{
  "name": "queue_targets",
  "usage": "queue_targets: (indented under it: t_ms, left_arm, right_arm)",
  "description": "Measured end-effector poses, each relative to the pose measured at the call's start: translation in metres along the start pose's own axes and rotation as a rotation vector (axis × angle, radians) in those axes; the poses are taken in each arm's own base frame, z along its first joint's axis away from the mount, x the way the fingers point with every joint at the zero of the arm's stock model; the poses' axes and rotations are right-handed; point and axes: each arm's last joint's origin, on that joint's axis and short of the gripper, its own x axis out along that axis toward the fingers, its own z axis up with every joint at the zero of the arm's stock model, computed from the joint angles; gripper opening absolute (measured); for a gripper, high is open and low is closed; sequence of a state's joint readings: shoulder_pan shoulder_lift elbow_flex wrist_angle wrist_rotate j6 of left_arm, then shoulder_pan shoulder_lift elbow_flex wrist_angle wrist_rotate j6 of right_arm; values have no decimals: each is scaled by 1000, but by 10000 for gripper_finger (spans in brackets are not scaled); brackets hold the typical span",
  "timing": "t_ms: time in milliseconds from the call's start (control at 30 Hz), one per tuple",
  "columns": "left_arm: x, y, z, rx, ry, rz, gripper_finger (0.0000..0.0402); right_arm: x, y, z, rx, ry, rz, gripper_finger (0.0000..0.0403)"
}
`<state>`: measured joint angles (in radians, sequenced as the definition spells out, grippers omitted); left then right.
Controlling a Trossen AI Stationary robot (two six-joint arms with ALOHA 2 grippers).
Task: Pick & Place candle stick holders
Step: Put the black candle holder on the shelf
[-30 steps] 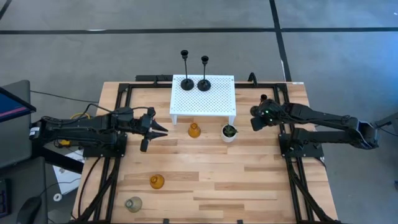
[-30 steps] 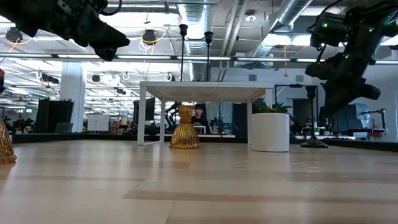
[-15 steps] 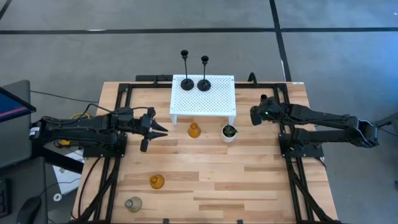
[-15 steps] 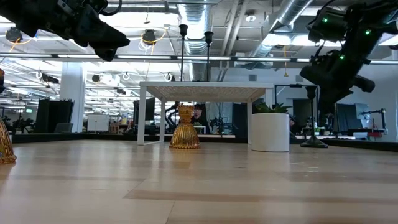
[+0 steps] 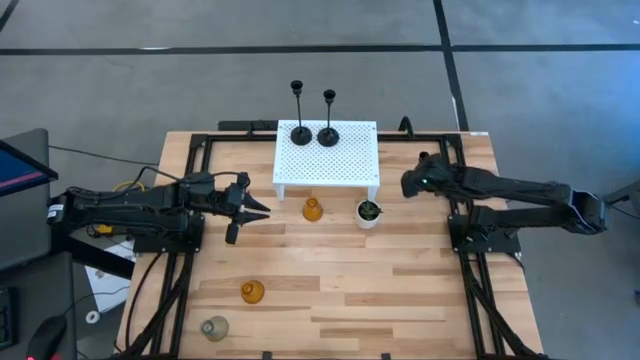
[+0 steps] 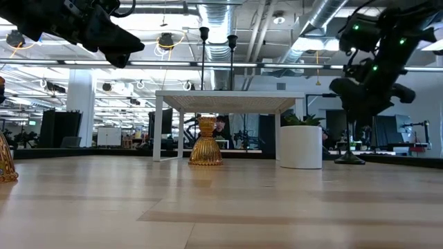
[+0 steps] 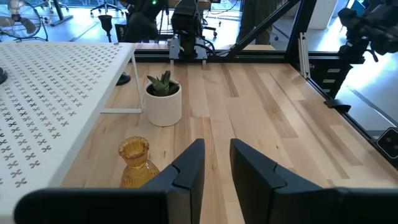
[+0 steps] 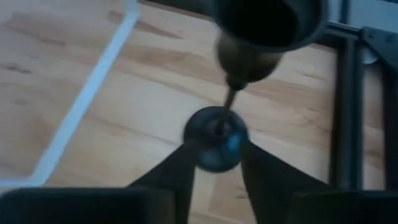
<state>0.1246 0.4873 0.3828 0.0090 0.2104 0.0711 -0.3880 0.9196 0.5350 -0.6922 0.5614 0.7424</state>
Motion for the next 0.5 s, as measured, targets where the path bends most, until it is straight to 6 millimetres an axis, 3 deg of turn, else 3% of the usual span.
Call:
queue_targets:
  t_ms: [267,500]
  left_arm:
    - [0,0,0,0,0,0,76]
    - [0,0,0,0,0,0,76]
  right_arm:
    - [20,8,4,-1,-6,-85,236]
    - [35,19,9,-21,-40,-68,252]
